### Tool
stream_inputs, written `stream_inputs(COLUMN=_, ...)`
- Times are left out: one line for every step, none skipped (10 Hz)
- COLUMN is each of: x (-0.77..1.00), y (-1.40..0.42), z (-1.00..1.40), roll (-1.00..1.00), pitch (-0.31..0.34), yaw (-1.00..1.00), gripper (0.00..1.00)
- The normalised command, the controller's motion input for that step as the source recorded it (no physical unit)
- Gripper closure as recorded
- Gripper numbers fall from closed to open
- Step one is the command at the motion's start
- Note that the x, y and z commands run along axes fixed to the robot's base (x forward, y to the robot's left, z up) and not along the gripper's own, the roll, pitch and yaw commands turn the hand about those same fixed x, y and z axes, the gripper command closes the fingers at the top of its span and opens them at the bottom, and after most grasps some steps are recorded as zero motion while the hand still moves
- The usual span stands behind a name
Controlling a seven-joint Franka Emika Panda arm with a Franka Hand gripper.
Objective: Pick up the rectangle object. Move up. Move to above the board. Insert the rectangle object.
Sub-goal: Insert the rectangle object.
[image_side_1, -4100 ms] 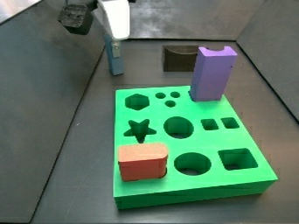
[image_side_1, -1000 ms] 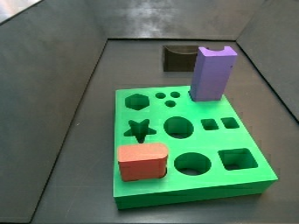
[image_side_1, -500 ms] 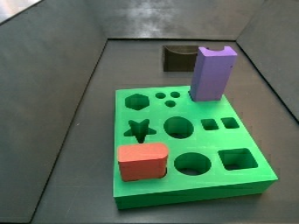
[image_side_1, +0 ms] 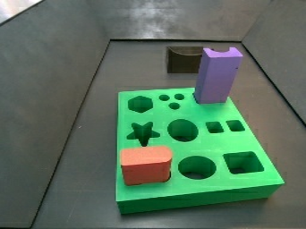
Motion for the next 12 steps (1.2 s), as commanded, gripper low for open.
stream_inputs(x=0.0, y=-0.07, z=0.0, roll=0.01, pitch=0.0, yaw=0.0, gripper=1.0)
stream_inputs(x=0.07, y=-0.31, z=-0.17, roll=0.01, pitch=-0.003, yaw=0.08, gripper=1.0)
stream_inputs(x=0.11, y=-0.39, z=-0.19, roll=0.0, pitch=-0.037, yaw=0.15, gripper=1.0)
stream_inputs(x=0.17, y=-0.43, z=-0.22, roll=0.01, pitch=-0.044, yaw=0.28, gripper=1.0)
stream_inputs(x=0.26, y=-0.44, z=-0.23, roll=0.03, pitch=-0.03, yaw=0.35, gripper=1.0)
stream_inputs(x=0.28, y=-0.47, z=-0.25, roll=0.08, pitch=-0.024, yaw=0.35, gripper=1.0)
stream_inputs(x=0.27, y=-0.5, z=-0.24, roll=0.17, pitch=-0.016, yaw=0.37, gripper=1.0)
stream_inputs(x=0.25, y=-0.49, z=-0.23, roll=0.26, pitch=-0.006, yaw=0.31, gripper=1.0)
stream_inputs(x=0.25, y=-0.48, z=-0.24, roll=0.33, pitch=0.0, yaw=0.26, gripper=1.0)
stream_inputs(x=0.27, y=-0.5, z=-0.23, roll=0.32, pitch=0.0, yaw=0.24, gripper=1.0)
stream_inputs(x=0.35, y=-0.52, z=-0.2, roll=0.28, pitch=0.0, yaw=0.24, gripper=1.0)
stream_inputs(x=0.41, y=-0.49, z=-0.18, roll=0.27, pitch=0.0, yaw=0.26, gripper=1.0)
